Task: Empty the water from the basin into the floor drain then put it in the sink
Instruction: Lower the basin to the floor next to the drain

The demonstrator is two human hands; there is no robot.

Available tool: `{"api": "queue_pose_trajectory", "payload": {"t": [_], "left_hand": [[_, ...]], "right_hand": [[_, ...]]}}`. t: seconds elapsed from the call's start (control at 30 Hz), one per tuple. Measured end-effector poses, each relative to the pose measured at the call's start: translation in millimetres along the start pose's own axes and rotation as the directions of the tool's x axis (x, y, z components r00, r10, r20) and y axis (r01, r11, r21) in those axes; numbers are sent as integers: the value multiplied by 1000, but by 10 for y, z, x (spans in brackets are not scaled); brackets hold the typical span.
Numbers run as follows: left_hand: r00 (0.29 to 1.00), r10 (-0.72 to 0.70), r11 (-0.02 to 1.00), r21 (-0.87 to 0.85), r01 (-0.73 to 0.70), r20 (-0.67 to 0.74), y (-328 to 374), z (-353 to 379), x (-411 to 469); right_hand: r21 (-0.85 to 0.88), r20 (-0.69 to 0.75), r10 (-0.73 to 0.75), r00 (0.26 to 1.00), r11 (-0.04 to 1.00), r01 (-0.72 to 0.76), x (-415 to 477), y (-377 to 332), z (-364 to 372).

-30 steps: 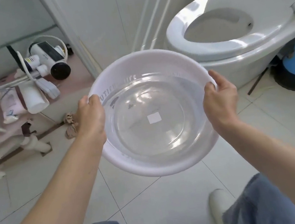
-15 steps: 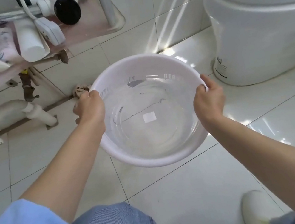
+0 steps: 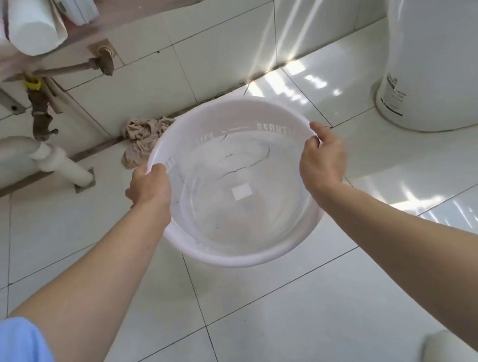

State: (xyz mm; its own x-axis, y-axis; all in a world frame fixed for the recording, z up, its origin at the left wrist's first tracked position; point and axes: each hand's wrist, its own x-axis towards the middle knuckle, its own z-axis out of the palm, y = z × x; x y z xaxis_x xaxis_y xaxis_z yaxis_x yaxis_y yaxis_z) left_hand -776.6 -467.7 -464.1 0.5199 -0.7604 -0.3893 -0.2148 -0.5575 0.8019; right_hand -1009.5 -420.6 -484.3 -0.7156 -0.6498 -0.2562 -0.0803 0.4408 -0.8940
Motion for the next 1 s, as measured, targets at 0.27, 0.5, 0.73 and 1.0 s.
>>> {"api": "queue_pose_trajectory", "payload": {"t": [0.27,0.5,0.73,1.0], "left_hand": [[998,-41,999,-11,42,51,-254,69,275],[993,-37,999,-12,39,115,-419,68,388],[994,-34,997,73,26,104,-446,117,458],[992,59,864,491,-107,113,-513,86,514]], "right_hand": [[-67,29,47,998,997,-45,162,248,296],[-147,52,54,997,988,-46,239,438,446],[-215,110,42,993,976,-18,352,469,545],[-282,269,17,963,958,62,482,408,524]]}}
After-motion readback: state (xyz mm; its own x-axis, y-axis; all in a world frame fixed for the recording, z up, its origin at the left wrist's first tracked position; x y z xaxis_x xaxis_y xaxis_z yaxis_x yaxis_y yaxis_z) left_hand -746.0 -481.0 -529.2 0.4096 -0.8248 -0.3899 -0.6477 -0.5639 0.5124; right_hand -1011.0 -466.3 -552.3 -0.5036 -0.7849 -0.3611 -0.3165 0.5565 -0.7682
